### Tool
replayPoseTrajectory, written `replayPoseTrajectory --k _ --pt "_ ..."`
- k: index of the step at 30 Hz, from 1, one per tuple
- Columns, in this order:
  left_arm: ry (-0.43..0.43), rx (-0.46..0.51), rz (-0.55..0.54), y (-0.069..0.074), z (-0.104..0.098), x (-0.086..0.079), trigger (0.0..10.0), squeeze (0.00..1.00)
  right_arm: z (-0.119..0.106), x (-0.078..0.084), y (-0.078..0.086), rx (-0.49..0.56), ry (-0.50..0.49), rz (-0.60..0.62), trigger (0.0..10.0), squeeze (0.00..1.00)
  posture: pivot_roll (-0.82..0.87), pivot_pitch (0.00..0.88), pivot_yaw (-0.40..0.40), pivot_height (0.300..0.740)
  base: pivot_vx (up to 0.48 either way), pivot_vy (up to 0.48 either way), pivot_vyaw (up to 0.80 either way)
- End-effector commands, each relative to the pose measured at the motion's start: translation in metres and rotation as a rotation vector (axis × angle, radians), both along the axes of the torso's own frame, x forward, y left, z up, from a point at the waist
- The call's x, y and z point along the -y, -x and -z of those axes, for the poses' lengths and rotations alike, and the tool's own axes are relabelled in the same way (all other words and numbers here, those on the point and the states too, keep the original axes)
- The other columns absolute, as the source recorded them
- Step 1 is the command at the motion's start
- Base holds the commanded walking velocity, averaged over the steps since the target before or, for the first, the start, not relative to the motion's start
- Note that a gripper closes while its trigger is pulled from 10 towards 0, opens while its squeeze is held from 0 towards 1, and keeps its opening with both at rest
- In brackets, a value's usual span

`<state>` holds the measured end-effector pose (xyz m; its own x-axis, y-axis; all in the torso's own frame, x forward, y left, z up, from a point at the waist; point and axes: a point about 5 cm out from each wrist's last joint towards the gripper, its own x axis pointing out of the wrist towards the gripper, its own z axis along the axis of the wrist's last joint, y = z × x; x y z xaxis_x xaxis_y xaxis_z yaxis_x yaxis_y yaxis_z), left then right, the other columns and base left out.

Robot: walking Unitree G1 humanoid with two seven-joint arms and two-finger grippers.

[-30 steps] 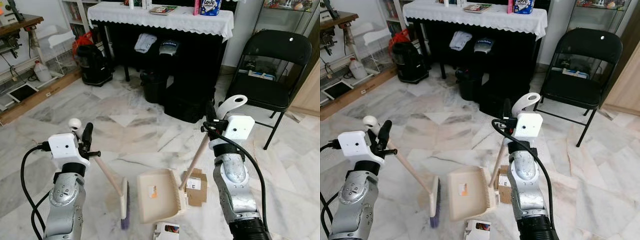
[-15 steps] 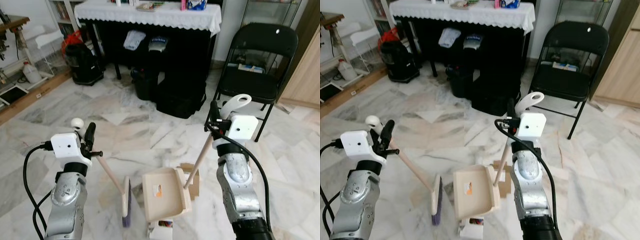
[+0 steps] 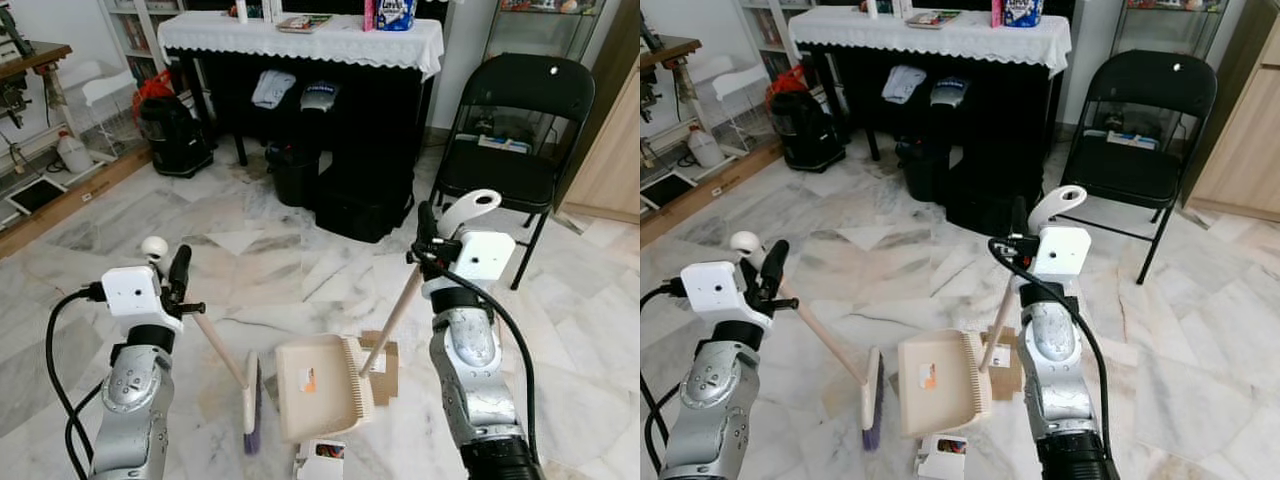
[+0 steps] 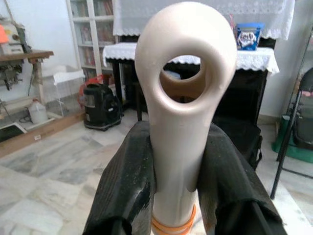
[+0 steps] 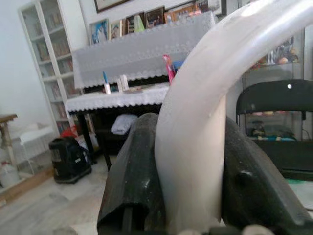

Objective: Sweep floor

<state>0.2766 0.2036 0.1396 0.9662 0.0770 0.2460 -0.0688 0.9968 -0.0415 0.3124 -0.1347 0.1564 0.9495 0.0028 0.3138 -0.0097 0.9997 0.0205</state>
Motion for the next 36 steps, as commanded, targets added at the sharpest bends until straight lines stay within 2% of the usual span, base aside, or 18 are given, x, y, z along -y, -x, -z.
replayPoseTrajectory --k 1,20,29,36 --pt "-0.011 0.062 -0.008 0.0008 -0.012 -0.0033 10.0 0.0 -0.0117 -0.0059 0.0007 0.059 -0.013 -0.019 10.0 0.0 0.08 0.0 0.076 0.74 -0.48 0.0 0.0" --pt "-0.021 0.055 0.013 0.0005 -0.0126 -0.002 10.0 0.0 -0.0107 -0.0079 0.0013 0.059 -0.016 -0.024 10.0 0.0 0.08 0.0 0.081 0.74 -0.038 0.0 0.0" --pt "-0.035 0.05 0.027 0.0013 -0.0114 0.0005 10.0 0.0 -0.0085 -0.001 0.0021 0.048 -0.016 0.012 10.0 0.0 0.08 0.0 0.081 0.74 0.0 0.0 0.0" --pt "-0.031 0.047 0.027 0.0005 -0.0112 0.0007 10.0 0.0 -0.0075 0.0007 0.0021 0.037 -0.017 0.015 10.0 0.0 0.08 0.0 0.08 0.74 0.0 0.0 -0.69"
